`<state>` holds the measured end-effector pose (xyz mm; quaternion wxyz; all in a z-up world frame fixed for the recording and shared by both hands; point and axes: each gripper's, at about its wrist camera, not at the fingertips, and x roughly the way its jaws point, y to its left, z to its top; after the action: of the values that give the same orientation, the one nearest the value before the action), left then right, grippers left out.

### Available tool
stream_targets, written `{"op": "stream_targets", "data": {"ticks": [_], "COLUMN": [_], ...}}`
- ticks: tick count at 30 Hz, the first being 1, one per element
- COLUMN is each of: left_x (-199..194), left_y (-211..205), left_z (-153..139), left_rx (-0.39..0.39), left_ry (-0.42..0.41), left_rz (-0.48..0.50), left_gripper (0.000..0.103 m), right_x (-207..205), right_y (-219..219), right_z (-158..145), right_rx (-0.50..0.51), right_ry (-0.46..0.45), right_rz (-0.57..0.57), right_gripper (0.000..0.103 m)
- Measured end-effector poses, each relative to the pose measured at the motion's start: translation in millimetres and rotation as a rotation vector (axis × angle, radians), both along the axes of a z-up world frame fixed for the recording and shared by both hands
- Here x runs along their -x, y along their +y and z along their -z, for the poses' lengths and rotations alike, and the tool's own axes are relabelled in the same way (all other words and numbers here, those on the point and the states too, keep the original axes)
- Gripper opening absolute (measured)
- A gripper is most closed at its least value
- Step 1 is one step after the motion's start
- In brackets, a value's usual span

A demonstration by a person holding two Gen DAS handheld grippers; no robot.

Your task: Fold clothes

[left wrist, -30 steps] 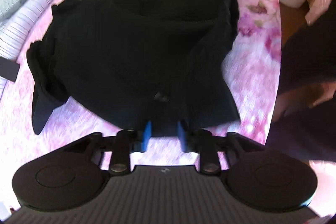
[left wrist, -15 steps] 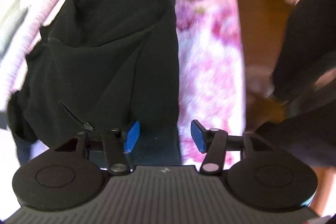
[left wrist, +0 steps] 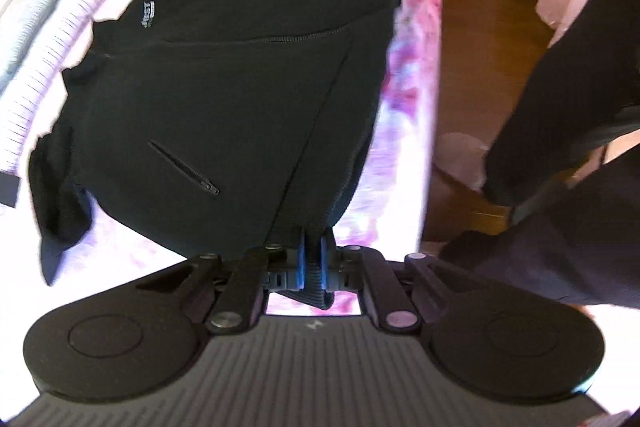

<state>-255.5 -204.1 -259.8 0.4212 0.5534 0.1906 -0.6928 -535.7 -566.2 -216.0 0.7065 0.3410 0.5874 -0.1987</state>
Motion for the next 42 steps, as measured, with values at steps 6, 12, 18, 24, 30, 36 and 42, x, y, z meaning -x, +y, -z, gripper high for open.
{"op": "stream_targets", "data": {"ticks": [6, 12, 18, 24, 30, 36, 42], "left_x": [-4, -41, -40, 36, 117, 163, 159], "left_y": [-4, -15, -92, -223, -348, -429, -456], "left_z": [20, -14, -37, -51, -31, 8, 13], "left_rx": [-0.12, -0.053, 0.104, 0.232, 0.23, 0.186, 0.129], "left_ry": [-0.012, 0.069, 0.044, 0.127, 0.255, 0.291, 0.334], "left_rz": [0.019, -0.034, -0.067, -0.144, -0.291, -0.382, -0.446], "left_gripper": [0.011, 0.023, 0.025, 0.035, 0.037, 0.038, 0.038], "right_x": [13, 14, -46, -109, -129, -165, -180], "right_y": [-12, -29, -68, -148, -253, -309, -322], "right_z": [24, -3, -16, 15, 48, 83, 52], "right_rx": [-0.052, 0.096, 0.274, 0.313, 0.277, 0.067, 0.089], "right_ry": [0.054, 0.038, -0.091, -0.211, -0.338, -0.429, -0.374], "right_rz": [0.033, 0.099, 0.177, 0.055, -0.059, -0.127, -0.349], "right_gripper": [0.005, 0.06, 0.06, 0.06, 0.06, 0.059, 0.008]}}
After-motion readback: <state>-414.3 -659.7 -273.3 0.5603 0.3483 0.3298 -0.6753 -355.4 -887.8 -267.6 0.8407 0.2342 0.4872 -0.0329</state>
